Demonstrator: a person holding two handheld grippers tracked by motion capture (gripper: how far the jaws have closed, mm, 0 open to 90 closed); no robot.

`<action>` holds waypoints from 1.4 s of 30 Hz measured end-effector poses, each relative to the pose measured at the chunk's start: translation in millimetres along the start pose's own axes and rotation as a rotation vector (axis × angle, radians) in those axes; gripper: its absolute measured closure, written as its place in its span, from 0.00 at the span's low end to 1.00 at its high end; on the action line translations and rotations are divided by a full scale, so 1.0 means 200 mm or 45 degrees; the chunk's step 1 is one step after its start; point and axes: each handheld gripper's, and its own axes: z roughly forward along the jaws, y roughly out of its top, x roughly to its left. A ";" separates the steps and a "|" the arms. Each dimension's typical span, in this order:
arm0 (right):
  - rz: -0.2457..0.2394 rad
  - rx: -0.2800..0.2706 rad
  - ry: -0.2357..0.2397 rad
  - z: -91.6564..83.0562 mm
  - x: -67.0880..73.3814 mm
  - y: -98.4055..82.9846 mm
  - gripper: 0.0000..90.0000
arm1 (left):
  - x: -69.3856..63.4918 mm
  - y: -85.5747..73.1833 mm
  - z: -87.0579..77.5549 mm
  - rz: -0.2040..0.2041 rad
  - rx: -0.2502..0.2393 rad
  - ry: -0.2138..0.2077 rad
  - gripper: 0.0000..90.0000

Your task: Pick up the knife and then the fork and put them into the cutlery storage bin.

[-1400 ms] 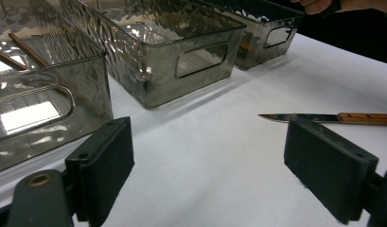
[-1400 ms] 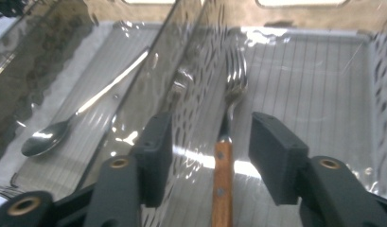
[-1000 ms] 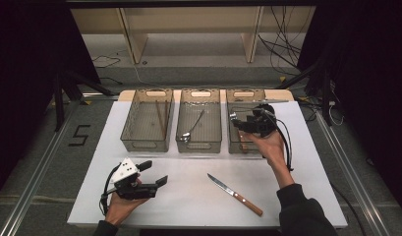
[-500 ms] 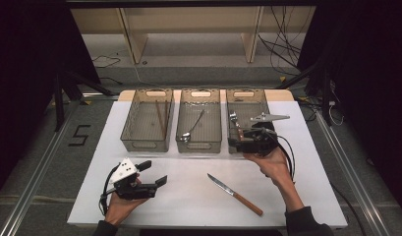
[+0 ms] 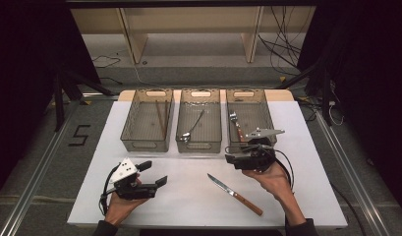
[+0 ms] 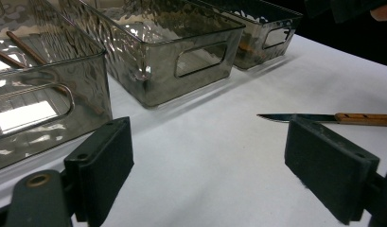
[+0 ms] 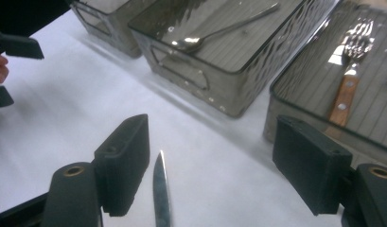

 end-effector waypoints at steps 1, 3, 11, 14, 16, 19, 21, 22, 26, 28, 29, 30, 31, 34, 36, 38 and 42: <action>-0.002 0.012 0.009 0.00 0.00 -0.01 0.32 | 0.00 0.00 0.00 0.000 0.001 -0.001 0.18; -0.011 0.043 0.017 0.01 0.01 -0.03 0.32 | 0.00 0.00 0.00 -0.001 0.001 -0.001 0.18; -0.025 0.130 0.031 0.04 0.04 -0.10 0.31 | 0.00 0.00 0.00 -0.001 -0.001 -0.001 0.18; -0.040 0.162 0.035 0.05 0.06 -0.11 0.32 | 0.00 0.00 0.00 -0.001 -0.002 -0.001 0.18; -0.049 0.185 0.036 0.05 0.07 -0.12 0.32 | 0.00 0.00 0.00 -0.001 -0.001 -0.001 0.18; -0.062 0.207 0.039 0.06 0.08 -0.13 0.32 | 0.00 0.00 0.00 -0.004 -0.005 -0.002 0.18; -0.062 0.220 0.047 0.06 0.09 -0.14 0.33 | 0.00 0.00 0.00 -0.001 -0.006 -0.001 0.18; -0.059 0.226 0.051 0.06 0.09 -0.15 0.33 | 0.00 0.00 -0.01 -0.002 -0.009 0.000 0.18; -0.077 0.278 0.045 0.07 0.10 -0.17 0.34 | 0.00 0.00 -0.01 -0.002 -0.014 0.002 0.18; -0.081 0.305 0.044 0.08 0.10 -0.18 0.34 | 0.00 0.00 0.00 -0.001 -0.013 0.002 0.18; -0.082 0.316 0.041 0.08 0.11 -0.19 0.35 | 0.00 0.00 -0.01 -0.002 -0.014 0.003 0.18; -0.083 0.329 0.040 0.08 0.11 -0.19 0.36 | 0.00 0.00 -0.01 0.000 -0.014 0.003 0.18; -0.086 0.343 0.043 0.08 0.11 -0.20 0.37 | 0.00 0.00 -0.01 0.000 -0.016 0.004 0.18; -0.113 0.392 0.044 0.09 0.13 -0.22 0.40 | 0.00 0.00 -0.01 0.000 -0.016 0.003 0.18; -0.134 0.421 0.046 0.09 0.15 -0.23 0.44 | 0.00 0.00 -0.01 0.001 -0.017 0.004 0.18; -0.151 0.442 0.047 0.09 0.16 -0.24 0.47 | 0.00 0.00 -0.01 0.001 -0.017 0.003 0.18; -0.173 0.472 0.047 0.07 0.18 -0.25 0.53 | 0.00 0.00 -0.01 0.002 -0.019 0.004 0.18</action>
